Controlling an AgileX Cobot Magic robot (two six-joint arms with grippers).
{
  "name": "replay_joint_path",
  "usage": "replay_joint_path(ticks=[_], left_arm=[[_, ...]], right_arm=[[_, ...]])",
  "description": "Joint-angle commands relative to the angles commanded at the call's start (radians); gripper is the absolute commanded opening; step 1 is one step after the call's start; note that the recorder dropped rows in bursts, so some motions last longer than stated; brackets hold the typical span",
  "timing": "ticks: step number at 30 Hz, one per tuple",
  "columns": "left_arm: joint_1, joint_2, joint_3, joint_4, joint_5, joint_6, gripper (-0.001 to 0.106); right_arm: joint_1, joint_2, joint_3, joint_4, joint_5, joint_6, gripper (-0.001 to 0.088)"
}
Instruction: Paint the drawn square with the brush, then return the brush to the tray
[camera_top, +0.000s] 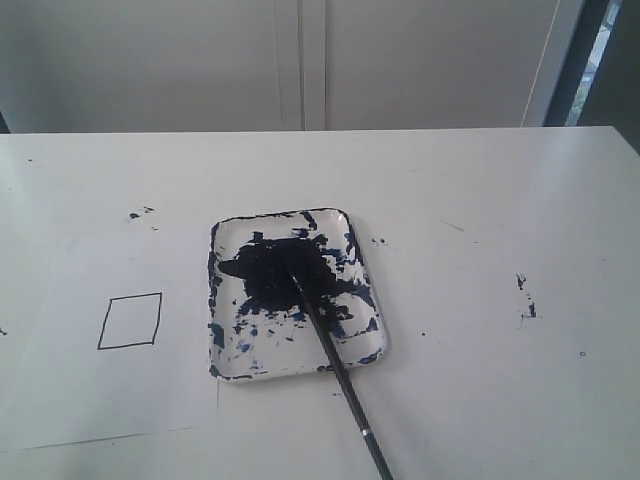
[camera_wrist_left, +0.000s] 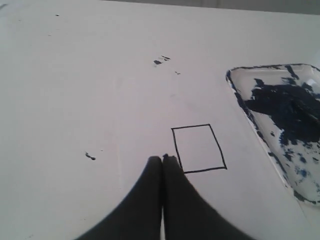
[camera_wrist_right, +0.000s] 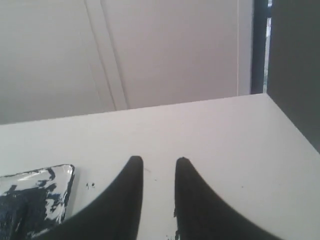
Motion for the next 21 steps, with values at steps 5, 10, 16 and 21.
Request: replay_joint_path(ticks=[5,10,16,21], left_arm=[[0.000,0.010,-0.009,0.000,-0.065,0.010,0.000],[0.000,0.010,-0.009,0.000,-0.125,0.010,0.000],[0.000,0.010,-0.009,0.000,-0.188,0.010,0.000],[0.000,0.010,-0.009,0.000,-0.267,0.010,0.000]], right_arm=[[0.002,0.006,-0.028,0.002,0.044,-0.032,0.0230],[0.002,0.006,-0.028,0.005,0.044,0.071,0.0230],[0.002,0.006,-0.028,0.003,-0.002,0.074,0.0230],[0.002,0.006,-0.028,0.003,0.006,0.074,0.0230]])
